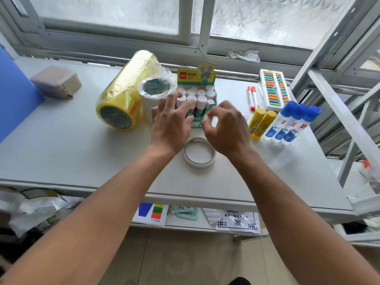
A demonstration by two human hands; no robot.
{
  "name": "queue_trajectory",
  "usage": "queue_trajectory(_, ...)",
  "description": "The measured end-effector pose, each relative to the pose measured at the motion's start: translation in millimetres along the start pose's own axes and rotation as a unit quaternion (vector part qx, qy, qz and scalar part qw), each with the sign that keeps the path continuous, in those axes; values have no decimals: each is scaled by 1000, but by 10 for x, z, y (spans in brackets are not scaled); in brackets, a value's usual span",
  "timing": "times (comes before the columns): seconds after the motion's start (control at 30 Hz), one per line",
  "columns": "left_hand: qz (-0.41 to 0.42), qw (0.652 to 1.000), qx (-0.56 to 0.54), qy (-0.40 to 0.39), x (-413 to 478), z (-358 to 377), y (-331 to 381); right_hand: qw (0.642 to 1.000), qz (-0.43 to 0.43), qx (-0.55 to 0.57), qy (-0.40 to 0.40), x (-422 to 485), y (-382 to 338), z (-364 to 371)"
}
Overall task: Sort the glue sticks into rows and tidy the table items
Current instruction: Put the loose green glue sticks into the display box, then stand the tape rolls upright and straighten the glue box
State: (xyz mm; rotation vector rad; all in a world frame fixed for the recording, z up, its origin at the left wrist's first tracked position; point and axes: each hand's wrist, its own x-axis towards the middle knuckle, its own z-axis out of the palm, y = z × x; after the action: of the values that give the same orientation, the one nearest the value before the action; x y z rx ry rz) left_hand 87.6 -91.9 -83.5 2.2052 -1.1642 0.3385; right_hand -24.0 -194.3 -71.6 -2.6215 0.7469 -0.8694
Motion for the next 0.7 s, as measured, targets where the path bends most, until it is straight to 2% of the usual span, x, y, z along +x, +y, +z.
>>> queue_trajectory(0.07, -2, 998, -49, 34, -40, -34, -49, 985, -22, 28, -168, -152, -21, -24)
queue_trajectory(0.13, -4, 996, -85, 21, -91, -54, -77, 954, -47, -15, -295, -280, -95, 1)
queue_trajectory(0.23, -15, 994, -106, -1, -190, -36, -135, 938, -86, -76, -327, -384, -226, 89)
queue_trajectory(0.33, -60, 986, -153, 29, -224, -103, -166, 945, -106, -34, -307, -380, -337, 50)
queue_trajectory(0.47, -75, 963, -244, 85, -168, -345, -233, 974, -162, 30, -156, -180, -479, -114)
queue_trajectory(0.6, -73, 959, -229, 148, 14, -564, -316, 980, -191, 27, -47, 208, -641, -68)
queue_trajectory(0.7, -108, 971, -185, 109, 196, -631, -462, 980, -195, 17, -30, 526, -727, 138)
